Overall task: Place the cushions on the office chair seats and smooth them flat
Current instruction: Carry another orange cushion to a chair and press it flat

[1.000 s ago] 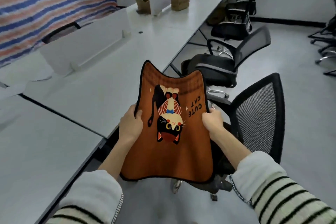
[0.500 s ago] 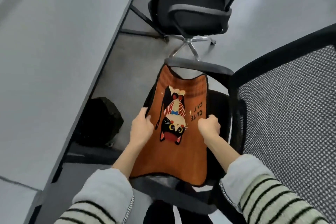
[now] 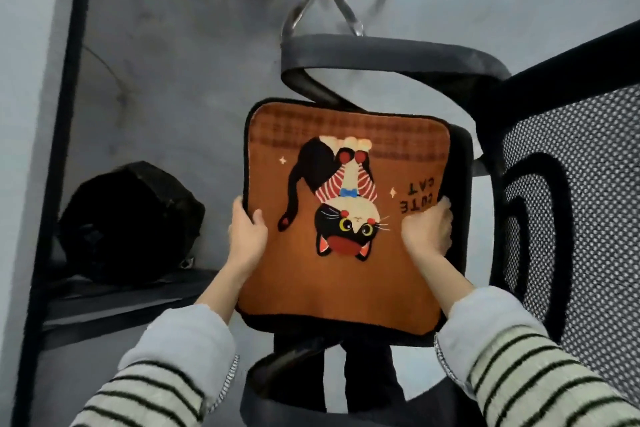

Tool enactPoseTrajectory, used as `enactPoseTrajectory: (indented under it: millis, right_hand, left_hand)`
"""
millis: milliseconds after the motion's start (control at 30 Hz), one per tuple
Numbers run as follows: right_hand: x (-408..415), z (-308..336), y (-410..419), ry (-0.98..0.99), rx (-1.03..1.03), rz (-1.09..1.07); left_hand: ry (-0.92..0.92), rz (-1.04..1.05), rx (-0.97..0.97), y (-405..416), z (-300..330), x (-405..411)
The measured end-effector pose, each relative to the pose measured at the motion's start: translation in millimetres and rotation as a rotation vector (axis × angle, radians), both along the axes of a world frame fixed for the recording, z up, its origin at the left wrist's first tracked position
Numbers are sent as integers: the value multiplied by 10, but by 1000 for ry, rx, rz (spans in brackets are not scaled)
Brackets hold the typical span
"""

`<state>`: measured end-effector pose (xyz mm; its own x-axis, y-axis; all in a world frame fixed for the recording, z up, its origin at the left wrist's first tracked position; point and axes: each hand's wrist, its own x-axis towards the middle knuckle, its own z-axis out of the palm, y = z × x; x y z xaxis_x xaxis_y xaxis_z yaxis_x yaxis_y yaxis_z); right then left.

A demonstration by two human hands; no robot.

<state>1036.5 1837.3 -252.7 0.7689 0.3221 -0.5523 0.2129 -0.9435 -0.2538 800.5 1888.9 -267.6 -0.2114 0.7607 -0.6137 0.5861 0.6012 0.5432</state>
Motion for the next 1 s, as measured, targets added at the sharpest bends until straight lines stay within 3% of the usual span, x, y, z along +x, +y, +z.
enactPoseTrajectory:
  millis: [200,400,600,700,800,1000]
  right_hand:
    - [233,-410,262,-123,-83,76]
    - [422,-595,337,-251,-121,169]
    - [472,-563,353,-223,-131,238]
    - [518,-596,504,-254,-37,449]
    - [619,-720,740,-336,0,675]
    - [752,-1125,850,-492,26,738]
  left_hand:
    - [-4,-97,13,421,-452,-45]
    - [115,-147,74,478,-663,28]
    - [175,-187,81,448,-603,79]
    - [323,-315,166,658,-639,165]
    - [344,-458,290,979,-688,394]
    - [554,-589,385,1189,-1120,706]
